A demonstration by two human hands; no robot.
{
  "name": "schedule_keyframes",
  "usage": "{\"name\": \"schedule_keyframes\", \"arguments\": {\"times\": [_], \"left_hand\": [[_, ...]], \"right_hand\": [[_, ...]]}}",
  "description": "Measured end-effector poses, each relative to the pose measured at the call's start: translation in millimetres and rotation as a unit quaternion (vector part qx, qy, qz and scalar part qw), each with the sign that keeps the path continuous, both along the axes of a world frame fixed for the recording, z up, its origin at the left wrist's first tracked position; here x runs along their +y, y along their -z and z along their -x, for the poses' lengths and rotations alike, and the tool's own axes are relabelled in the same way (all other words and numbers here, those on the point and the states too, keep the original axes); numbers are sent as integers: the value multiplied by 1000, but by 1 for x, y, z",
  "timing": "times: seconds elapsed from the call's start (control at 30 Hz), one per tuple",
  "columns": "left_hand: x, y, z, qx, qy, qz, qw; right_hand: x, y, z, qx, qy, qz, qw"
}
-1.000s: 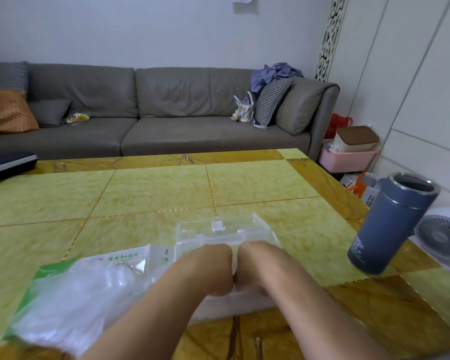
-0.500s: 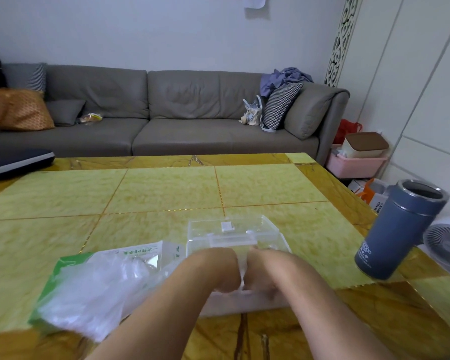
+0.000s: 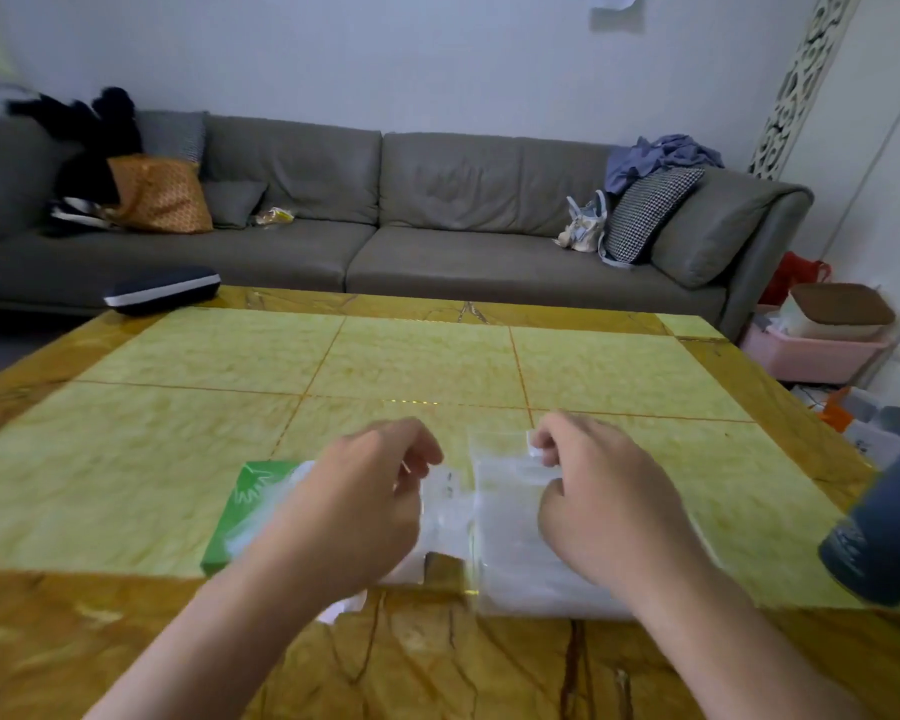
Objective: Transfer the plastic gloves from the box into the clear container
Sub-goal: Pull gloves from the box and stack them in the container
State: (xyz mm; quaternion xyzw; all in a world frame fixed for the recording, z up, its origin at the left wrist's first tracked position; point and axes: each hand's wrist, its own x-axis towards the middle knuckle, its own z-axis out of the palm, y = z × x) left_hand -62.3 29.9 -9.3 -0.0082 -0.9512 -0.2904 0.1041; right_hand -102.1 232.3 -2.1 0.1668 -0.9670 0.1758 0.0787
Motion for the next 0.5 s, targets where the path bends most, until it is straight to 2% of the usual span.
{"name": "schedule_keyframes", "arguments": {"times": [0.1,0.17,0.27,0.37,0.43,0.5], "left_hand": [[-43,5,-8,-58,-37,-25,997],[-62,11,-13,-80,-62,-34,994],[-77,16,-16,-74,-86,-32,993],[-87,16,-14,-28,-111,-63,991],[-94,14,-13,15,-141,-107,984],[-99,11,-13,56,-179,-149,971]], "right_hand": [[-27,8,-12,-10,-175,23,984],[-41,19,-11,3,-220,12,975],[-58,30,-4,5,-255,-9,967],[-77,39,2,13,-279,-16,960],[-87,46,5,49,-258,33,964],[-93,46,8,42,-198,133,970]]}}
